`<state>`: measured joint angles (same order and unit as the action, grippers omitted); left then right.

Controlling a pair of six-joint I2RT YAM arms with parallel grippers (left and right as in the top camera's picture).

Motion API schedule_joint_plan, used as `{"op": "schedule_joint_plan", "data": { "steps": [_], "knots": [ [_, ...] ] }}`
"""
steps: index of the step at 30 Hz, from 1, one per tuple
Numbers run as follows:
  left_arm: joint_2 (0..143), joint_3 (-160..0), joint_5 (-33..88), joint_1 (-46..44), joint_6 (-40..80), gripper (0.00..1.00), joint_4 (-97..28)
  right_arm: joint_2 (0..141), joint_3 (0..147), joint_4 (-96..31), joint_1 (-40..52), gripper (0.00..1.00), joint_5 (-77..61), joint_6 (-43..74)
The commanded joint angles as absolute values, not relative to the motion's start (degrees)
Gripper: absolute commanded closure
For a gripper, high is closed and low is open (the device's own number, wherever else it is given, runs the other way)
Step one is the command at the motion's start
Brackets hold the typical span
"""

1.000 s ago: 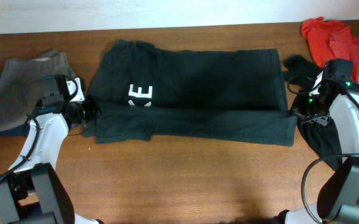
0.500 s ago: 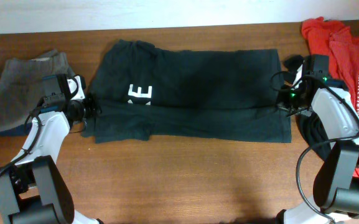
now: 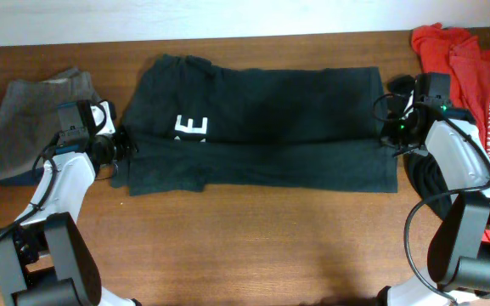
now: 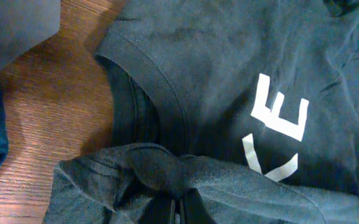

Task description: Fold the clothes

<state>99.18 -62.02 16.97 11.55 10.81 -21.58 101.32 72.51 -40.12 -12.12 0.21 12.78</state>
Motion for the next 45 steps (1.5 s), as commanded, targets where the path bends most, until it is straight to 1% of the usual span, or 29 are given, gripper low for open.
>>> {"op": "schedule_joint_plan", "data": {
  "steps": [1, 10, 11, 12, 13, 14, 15, 17, 18, 19, 24, 31, 35, 40, 41, 45],
  "knots": [
    [100.07, -62.15, 15.18, 11.33, 11.31, 1.0, -21.21, 101.65, 72.64, -39.11, -12.01, 0.96, 2.22, 13.98],
    [100.42, -62.15, 15.18, 11.33, 11.31, 1.0, -20.49, 101.65, 72.64, -37.26, -12.01, 0.95, 2.17, 13.98],
    [100.42, -62.15, 15.18, 11.33, 11.31, 0.98, -20.29, 101.65, 72.64, -37.17, -12.01, 0.94, 2.13, 13.98],
    [100.42, -62.15, 15.18, 11.33, 11.31, 0.94, -20.16, 101.65, 72.64, -37.06, -12.01, 0.94, 2.11, 13.98],
    [100.42, -62.15, 15.18, 11.33, 11.31, 0.86, -20.14, 101.65, 72.64, -36.99, -12.01, 0.9, 1.96, 13.98],
    [100.42, -62.15, 15.18, 11.33, 11.31, 0.79, -20.12, 101.65, 72.64, -36.99, -11.99, 0.85, 1.98, 13.98],
    [100.42, -62.15, 15.18, 11.33, 11.31, 0.69, -20.14, 101.65, 72.64, -36.99, -11.99, 0.77, 1.98, 13.98],
    [100.42, -62.15, 15.18, 11.33, 11.31, 0.54, -20.18, 101.65, 72.64, -36.99, -12.01, 0.68, 1.98, 13.98],
    [100.42, -62.15, 15.18, 11.33, 11.31, 0.52, -20.23, 101.65, 72.64, -37.01, -12.01, 0.64, 1.98, 13.96],
    [100.42, -62.15, 15.18, 11.33, 11.31, 0.48, -20.62, 101.65, 72.64, -37.06, -12.01, 0.62, 1.98, 13.98],
    [100.42, -62.15, 15.18, 11.33, 11.27, 0.47, -24.51, 101.65, 72.51, -38.44, -12.01, 0.61, 1.96, 13.96],
    [100.42, -62.08, 15.14, 11.33, 10.41, 0.46, -30.89, 101.65, 72.51, -45.87, -12.01, 0.6, 2.0, 13.96],
    [100.42, -62.06, 12.51, 11.33, 9.37, 0.46, -33.19, 101.65, 72.51, -48.73, -12.01, 0.6, 2.02, 13.93],
    [100.42, -62.04, 10.68, 11.33, 9.37, 0.47, -34.3, 101.65, 72.51, -49.32, -12.01, 0.59, 2.02, 13.93],
    [100.42, -62.04, 10.7, 11.33, 9.37, 0.48, -34.41, 101.65, 72.51, -49.34, -12.01, 0.59, 2.0, 13.96],
    [100.42, -61.95, 10.68, 11.33, 9.37, 0.61, -35.48, 101.65, 72.51, -49.36, -12.01, 0.59, 2.02, 13.96]
  ]
}}
